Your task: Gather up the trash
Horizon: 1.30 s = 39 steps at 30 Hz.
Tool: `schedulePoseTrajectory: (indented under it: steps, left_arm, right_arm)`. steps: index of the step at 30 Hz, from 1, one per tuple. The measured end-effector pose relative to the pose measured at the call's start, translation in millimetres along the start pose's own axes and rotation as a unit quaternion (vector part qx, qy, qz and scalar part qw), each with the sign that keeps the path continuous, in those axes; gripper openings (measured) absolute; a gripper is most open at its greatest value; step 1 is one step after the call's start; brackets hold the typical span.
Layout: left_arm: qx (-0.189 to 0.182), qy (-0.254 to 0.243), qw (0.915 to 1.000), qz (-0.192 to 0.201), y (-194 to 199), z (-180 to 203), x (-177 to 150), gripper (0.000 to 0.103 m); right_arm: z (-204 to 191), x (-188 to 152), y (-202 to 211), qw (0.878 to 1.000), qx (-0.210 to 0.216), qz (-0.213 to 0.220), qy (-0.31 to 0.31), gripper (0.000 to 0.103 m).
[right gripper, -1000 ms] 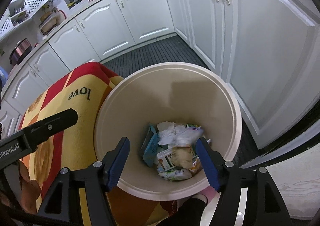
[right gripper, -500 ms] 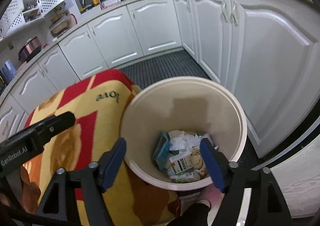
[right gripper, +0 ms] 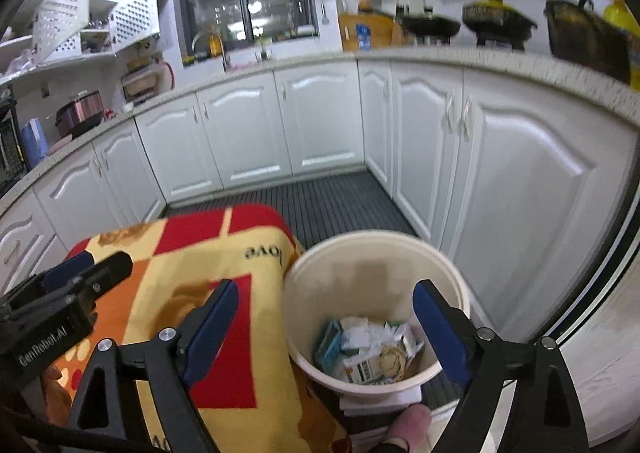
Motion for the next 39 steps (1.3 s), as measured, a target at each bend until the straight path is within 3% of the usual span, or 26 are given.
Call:
schedulePoseTrajectory:
  steps: [6, 14, 26, 39]
  left_arm:
    - [0.0, 0.007, 0.9993, 0.038, 27, -10, 10, 0.078]
    - [0.013, 0.017, 0.997, 0.075, 50, -24, 20, 0.083]
    - [0.018, 0.041, 0.9945, 0.094, 62, -37, 25, 0.083]
    - [0.024, 0.033, 0.9939, 0.102, 64, -36, 25, 0.083]
  right_arm:
    - [-21, 16, 26, 0.999, 0.005, 0.045, 0.014, 0.094]
    - [-37, 22, 44, 0.997, 0.006, 0.073, 0.03, 0.098]
    - [-43, 28, 56, 0.995, 0.005, 0.094, 0.039, 0.103]
    - [-43, 30, 61, 0.994, 0.01, 0.102, 0.034, 0.103]
Point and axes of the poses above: each gripper's, at about its wrist camera, not at the fingertips, and y roughly against the way its jaws point, z to its right, x to its top, the point moved 10 cm from there along -y, roughly the way its jaws point, and after that the axes turned 11 degrees about x, right-handed, at the moved point
